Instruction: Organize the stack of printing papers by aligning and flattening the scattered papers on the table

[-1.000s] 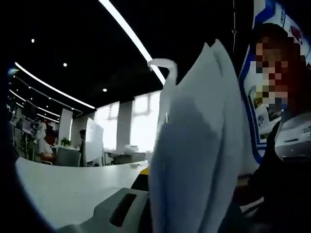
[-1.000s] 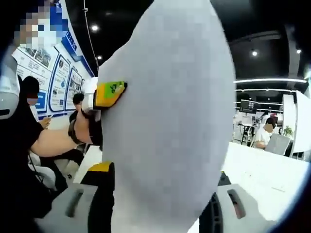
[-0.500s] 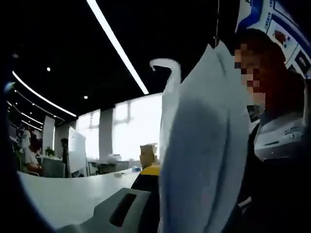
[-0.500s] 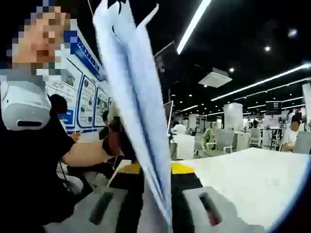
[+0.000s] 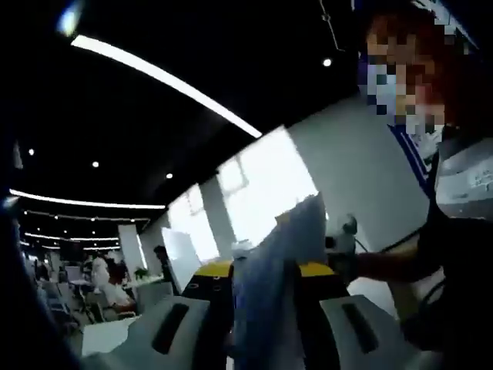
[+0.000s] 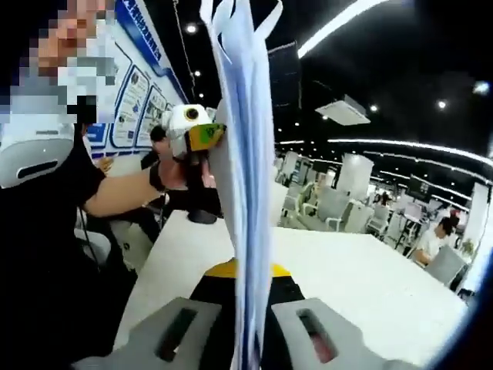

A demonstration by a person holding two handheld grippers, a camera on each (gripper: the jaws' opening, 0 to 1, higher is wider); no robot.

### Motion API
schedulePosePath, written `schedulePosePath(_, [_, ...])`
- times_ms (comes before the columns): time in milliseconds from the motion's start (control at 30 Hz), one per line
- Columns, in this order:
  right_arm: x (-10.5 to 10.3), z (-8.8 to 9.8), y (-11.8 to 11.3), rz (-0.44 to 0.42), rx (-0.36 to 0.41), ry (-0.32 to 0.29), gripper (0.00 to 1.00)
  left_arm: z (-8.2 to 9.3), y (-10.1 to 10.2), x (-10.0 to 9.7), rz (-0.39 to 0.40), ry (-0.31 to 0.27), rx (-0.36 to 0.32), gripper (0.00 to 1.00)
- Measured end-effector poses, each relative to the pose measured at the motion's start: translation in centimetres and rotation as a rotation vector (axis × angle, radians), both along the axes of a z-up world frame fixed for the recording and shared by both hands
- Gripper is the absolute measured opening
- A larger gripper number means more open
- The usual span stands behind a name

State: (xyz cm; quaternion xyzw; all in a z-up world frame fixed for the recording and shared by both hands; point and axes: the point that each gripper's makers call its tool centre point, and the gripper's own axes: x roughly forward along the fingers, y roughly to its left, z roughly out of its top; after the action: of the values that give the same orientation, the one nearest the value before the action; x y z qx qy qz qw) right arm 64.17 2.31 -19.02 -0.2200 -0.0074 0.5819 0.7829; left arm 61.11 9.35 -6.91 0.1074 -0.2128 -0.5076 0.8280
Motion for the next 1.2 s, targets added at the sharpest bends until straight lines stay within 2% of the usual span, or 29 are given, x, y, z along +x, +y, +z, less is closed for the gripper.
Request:
schedulePosePath(67, [0.1, 0.2, -0.3, -0.018, -0.053, -0.042, 0.00, 0.2, 0.0, -0.3, 0.020, -0.022, 0.046, 0.36])
schedulePosePath(167, [-0.3, 0.6, -0.4, -0.009, -0.098, -0.090, 0.00, -0.3, -0.6, -1.1, 0.022, -0.063, 0.145, 0.35])
schedulePosePath(300, [-0.3, 0.4, -0.8, -0.024, -0.196, -0.169, 0.00, -2.3, -1.7, -1.4, 0.036, -0.076, 0.279, 0.35])
schedulePosePath(400, [0.0, -0.1, -1.6, -0.074, -0.321, -0.262, 0.00, -3.5, -2.1, -1.5, 0.057, -0.101, 0.363, 0.35])
schedulePosePath(433, [-0.2, 0.1, -1.4, -0.064, -0.333, -0.300, 0.00, -3.7, -2.2, -1.6, 0.054, -0.107, 0.378, 0.35])
schedulePosePath(467, [-0.4, 0.1, -1.4, -0.064, -0.342, -0.310, 0.00, -4.4, -2.7, -2.0, 0.042, -0.113, 0.411, 0.34])
schedulePosePath(533, [-0.7, 0.2, -1.2, -0.066, -0.361, -0.352, 0.00, -5.4, -3.5, -2.7, 0.016, -0.107, 0.434, 0.33])
schedulePosePath(633, [-1.0, -0.1, -1.0, -0.067, -0.380, -0.368, 0.00, -6.5, -4.5, -2.9, 0.024, -0.125, 0.452, 0.24])
schedulePosePath(733, [-0.9, -0.6, -0.9, -0.067, -0.391, -0.367, 0.00, -7.1, -4.7, -2.9, 0.022, -0.130, 0.457, 0.06])
schedulePosePath(767, [-0.6, -0.7, -0.9, -0.073, -0.393, -0.369, 0.00, -7.2, -4.7, -2.8, 0.024, -0.124, 0.448, 0.06])
schedulePosePath(867, [-0.2, -0.9, -0.9, -0.084, -0.370, -0.350, 0.00, -7.2, -4.4, -2.4, 0.043, -0.068, 0.402, 0.06])
schedulePosePath(933, [-0.1, -0.5, -0.8, -0.073, -0.326, -0.345, 0.00, -7.0, -4.1, -2.2, 0.048, -0.060, 0.384, 0.05])
schedulePosePath(1000, [0.5, 0.4, -1.3, -0.089, -0.230, -0.300, 0.14, -6.5, -3.5, -2.1, 0.051, -0.018, 0.333, 0.05])
schedulePosePath(1100, [1.1, 0.9, -2.5, -0.095, -0.130, -0.205, 0.23, -5.7, -2.5, -2.0, 0.041, -0.002, 0.279, 0.05])
schedulePosePath(1200, [1.7, 2.0, -3.8, -0.089, 0.006, -0.156, 0.34, -5.0, -1.6, -2.1, 0.028, 0.006, 0.220, 0.05])
